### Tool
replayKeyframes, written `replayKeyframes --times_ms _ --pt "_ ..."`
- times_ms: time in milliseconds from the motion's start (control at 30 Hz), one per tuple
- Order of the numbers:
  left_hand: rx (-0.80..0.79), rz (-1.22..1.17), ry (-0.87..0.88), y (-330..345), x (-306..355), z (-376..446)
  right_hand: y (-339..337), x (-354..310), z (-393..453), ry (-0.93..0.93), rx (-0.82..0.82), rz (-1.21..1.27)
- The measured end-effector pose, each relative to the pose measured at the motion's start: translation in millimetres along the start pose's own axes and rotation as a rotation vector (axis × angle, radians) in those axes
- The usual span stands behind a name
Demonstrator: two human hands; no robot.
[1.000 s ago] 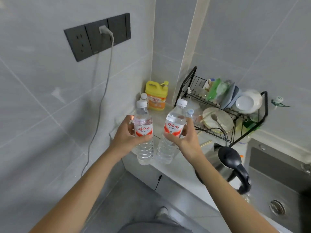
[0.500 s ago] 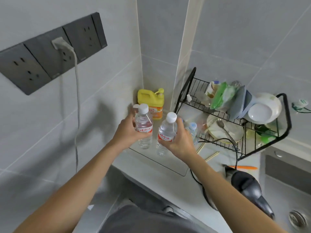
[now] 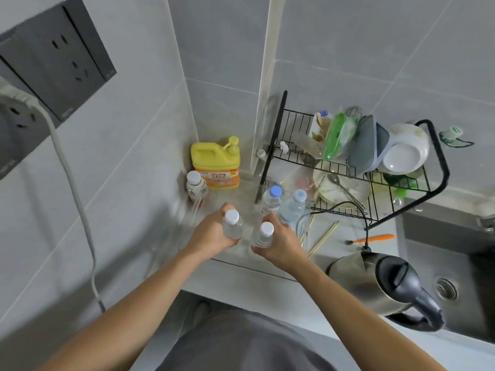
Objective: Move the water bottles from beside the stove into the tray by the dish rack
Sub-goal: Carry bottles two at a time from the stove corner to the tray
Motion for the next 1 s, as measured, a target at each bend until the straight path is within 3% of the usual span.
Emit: replayKeyframes --times_ms 133,367,567,1000 --pt "-0.032 0.062 0.042 -2 -5 2 -1 4 -1 0.046 0.03 0.033" --pt "0.044 0.077 0.17 -24 3 8 -22 -14 -12 -0.106 0.149 -0.048" --pt "0.062 0.23 0.205 -33 13 3 -36 -28 0 -0.065 0.038 -0.34" --pt "-0.015 0.359 0.128 -63 29 37 -55 -93 68 -0.252 -0.05 -0.731"
Point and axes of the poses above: each hand's wrist, its own z-axis towards the middle knuckle, its own y-axis out of the palm, x = y × z, the point moved 3 cm from there along z, towards the middle knuckle, and after that the axes turned 4 degrees about -z, right-handed, at the moved point
